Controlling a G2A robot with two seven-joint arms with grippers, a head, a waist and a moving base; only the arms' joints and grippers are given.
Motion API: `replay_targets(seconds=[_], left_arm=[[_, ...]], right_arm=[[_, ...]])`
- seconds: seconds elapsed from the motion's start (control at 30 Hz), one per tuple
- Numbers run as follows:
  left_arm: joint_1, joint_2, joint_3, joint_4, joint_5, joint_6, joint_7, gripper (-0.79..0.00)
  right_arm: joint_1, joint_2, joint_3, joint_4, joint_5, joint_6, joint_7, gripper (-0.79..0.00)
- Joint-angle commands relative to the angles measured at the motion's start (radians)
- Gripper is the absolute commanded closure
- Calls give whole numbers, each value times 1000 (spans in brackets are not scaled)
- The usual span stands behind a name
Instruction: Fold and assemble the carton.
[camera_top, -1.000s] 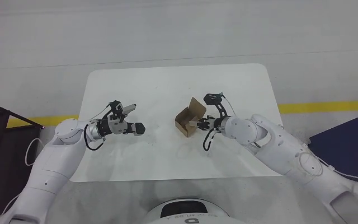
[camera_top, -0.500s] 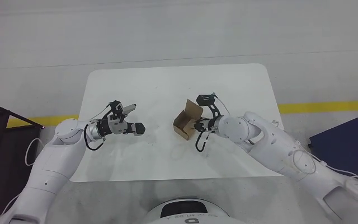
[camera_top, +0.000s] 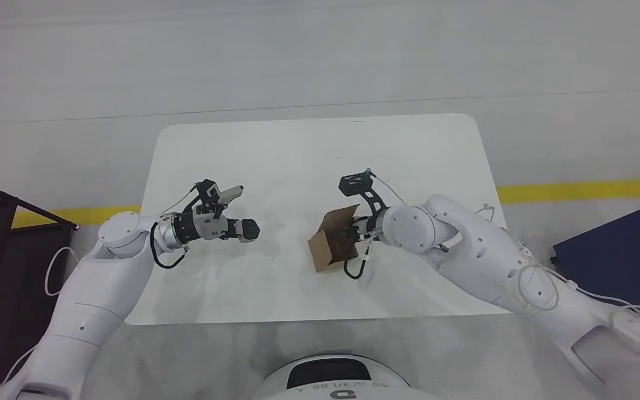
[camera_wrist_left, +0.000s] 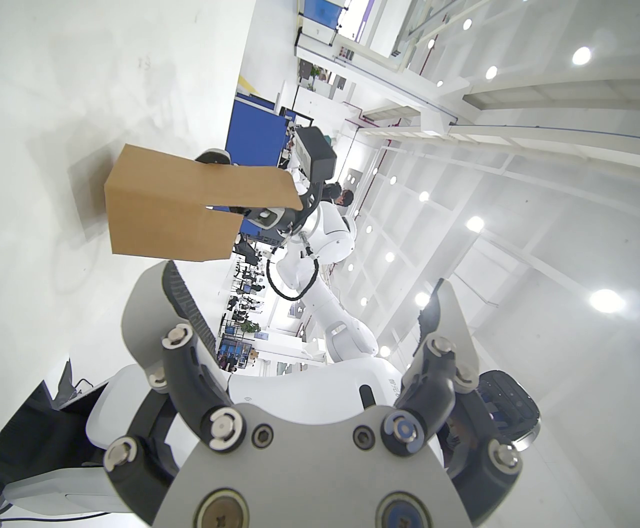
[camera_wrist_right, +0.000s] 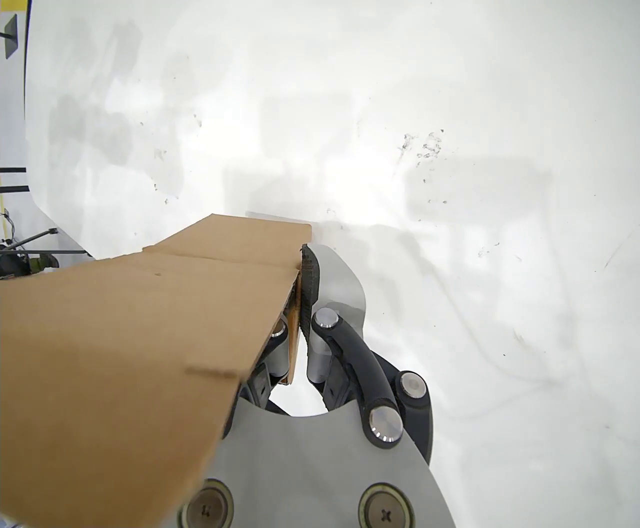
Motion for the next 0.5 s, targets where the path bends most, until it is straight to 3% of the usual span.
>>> replay_targets(seconds=[0.0,0.23,0.47], left_arm=[[0,0,0,0,0,0,0,-785],[0,0,0,0,0,0,0,-785],[0,0,0,0,0,0,0,-785]], right_arm=[[4,5,5,-23,-41,-10,32,0],[-15,33,53,-123,-202,39,123,0],[-56,41,108,-107,-164,8,125,0]])
